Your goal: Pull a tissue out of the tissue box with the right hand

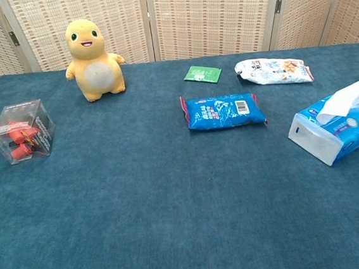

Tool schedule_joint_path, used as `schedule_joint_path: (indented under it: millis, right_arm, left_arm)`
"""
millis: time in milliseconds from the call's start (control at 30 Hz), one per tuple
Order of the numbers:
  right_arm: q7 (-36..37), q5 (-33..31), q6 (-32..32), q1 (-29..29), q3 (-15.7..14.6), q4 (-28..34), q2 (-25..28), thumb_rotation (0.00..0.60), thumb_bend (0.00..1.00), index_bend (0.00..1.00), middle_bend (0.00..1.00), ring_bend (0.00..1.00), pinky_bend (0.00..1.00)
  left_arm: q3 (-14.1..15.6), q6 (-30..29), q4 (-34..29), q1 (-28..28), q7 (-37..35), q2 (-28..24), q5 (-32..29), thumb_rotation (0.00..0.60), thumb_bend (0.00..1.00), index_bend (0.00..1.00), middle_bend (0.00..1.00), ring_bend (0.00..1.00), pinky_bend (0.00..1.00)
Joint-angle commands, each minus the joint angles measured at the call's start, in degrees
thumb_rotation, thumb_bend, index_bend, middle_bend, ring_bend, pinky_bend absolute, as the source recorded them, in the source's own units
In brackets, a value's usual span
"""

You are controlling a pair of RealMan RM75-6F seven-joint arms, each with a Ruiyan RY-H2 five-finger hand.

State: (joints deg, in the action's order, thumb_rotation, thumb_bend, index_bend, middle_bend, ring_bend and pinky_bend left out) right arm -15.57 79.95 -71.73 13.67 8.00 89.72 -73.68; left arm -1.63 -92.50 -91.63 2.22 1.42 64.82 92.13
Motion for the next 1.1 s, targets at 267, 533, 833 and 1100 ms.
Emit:
schedule_joint_path:
  millis: [267, 533, 833, 1100]
  right_arm:
    - [-5.86, -8.37, 7.55, 6.90, 3.58, -2.81, -4.80, 0.600, 0.25, 0.20, 0.18, 0.00, 0.00]
    - [-8.74, -10.75, 8.20, 9.22, 3.99, -5.97, -8.62, 0.600, 0.27, 0.45, 0.36, 0.05, 0.05]
    - [-8.11, -9.67, 4.82, 9.14, 3.06, -9.00, -10.75, 0.600, 0.31, 0.64, 0.51, 0.14, 0.08]
    - [-5.64, -3.66, -2.18, 7.57, 3.07, -1.49, -5.84, 0.600, 0.31, 0.65, 0.53, 0.16, 0.11]
  left_arm:
    - [0.02, -0.25, -0.01, -0.04, -0.22, -0.06, 0.20, 0.600, 0.25, 0.00, 0.00, 0.00, 0.14]
    - [0.02, -0.46, 0.03, -0.08, -0.68, -0.18, 0.36, 0.600, 0.25, 0.00, 0.00, 0.00, 0.14]
    - [0.03, -0.58, 0.28, -0.06, -1.14, -0.20, 0.56, 0.600, 0.25, 0.00, 0.00, 0.00, 0.14]
    - [0.06, -0.75, 0.17, -0.11, -1.05, -0.18, 0.70, 0.600, 0.25, 0.00, 0.00, 0.00, 0.14]
